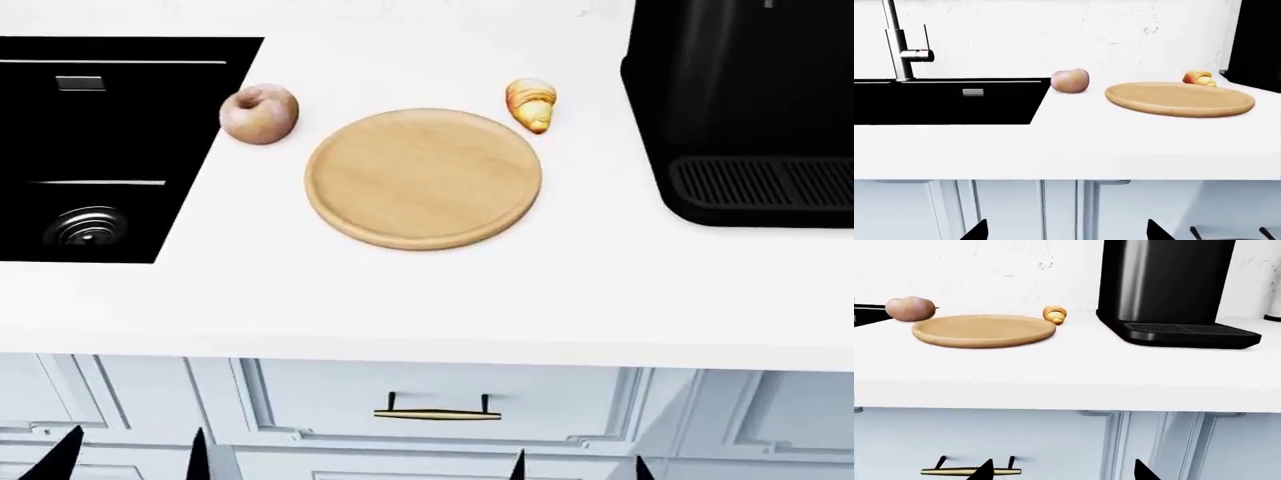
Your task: Place the pastries on the plates.
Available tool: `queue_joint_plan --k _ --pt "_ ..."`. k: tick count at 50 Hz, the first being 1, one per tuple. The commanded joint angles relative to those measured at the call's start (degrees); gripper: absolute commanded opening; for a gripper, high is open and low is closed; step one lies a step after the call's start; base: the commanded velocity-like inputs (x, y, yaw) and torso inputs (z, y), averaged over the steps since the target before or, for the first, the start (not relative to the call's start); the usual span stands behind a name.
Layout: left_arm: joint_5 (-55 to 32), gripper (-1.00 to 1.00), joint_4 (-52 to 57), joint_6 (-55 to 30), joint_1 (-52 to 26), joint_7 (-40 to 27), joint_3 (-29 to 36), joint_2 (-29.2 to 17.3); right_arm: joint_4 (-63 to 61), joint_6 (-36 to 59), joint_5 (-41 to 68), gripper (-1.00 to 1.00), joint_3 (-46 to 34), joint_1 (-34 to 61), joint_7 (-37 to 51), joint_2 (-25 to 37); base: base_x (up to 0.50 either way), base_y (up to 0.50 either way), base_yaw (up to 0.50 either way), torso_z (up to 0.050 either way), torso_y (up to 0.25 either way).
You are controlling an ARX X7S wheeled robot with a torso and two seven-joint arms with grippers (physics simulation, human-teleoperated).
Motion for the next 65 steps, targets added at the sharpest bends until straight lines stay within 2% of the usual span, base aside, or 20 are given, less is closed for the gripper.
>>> queue_joint_plan --k 1,3,6,10,15,21,26,27,33,65 --pt "-6.6 1.0 17.1 -18.4 -3.7 -2.1 -1.8 -1.6 -16.6 20.6 4.4 1.0 2.9 5.3 2.7 3.9 0.0 0.0 0.0 0.0 0.0" --pt "-7.7 1.0 23.6 -27.8 -8.3 -4.4 -1.5 -2.2 -22.7 28.2 6.7 1.0 3.9 10.0 3.1 5.1 0.0 0.0 0.0 0.0 0.0" --pt "-10.6 1.0 27.7 -35.8 -12.4 -5.7 -3.3 -3.0 -24.9 33.8 8.9 1.0 5.0 13.8 2.9 5.8 0.0 0.0 0.0 0.0 0.0" --pt "-18.2 1.0 31.5 -49.7 -22.9 -6.6 -7.2 -2.9 -28.0 46.2 14.4 1.0 6.0 23.6 1.3 8.0 0.0 0.0 0.0 0.0 0.0" --pt "-19.2 1.0 31.6 -56.5 -29.7 -7.3 -6.2 -4.2 -29.9 58.5 20.6 1.0 8.0 34.1 -0.6 9.5 0.0 0.0 0.0 0.0 0.0" --pt "-22.9 1.0 33.9 -62.6 -32.7 -8.7 -8.7 -3.6 -28.2 64.8 25.3 1.0 11.3 38.2 -2.3 9.8 0.0 0.0 0.0 0.0 0.0" --pt "-24.1 1.0 34.0 -65.3 -32.1 -9.4 -9.6 -3.6 -30.2 65.5 26.3 1.0 12.0 35.4 -2.2 10.0 0.07 0.0 0.0 0.0 0.0" --pt "-24.2 1.0 34.0 -66.2 -32.5 -9.6 -9.3 -3.8 -30.5 66.7 28.3 1.0 14.1 35.5 -2.7 9.3 0.21 0.0 0.0 0.0 0.0" --pt "-24.8 1.0 33.5 -66.1 -32.3 -8.8 -8.7 -4.2 -33.1 68.2 28.8 1.0 15.5 34.2 -1.8 10.6 0.21 0.0 0.0 0.0 0.0" --pt "-24.9 1.0 32.7 -64.4 -29.9 -9.0 -7.1 -5.1 -28.1 63.4 25.9 1.0 9.6 32.9 -2.1 10.7 0.34 0.0 0.0 0.0 0.0"
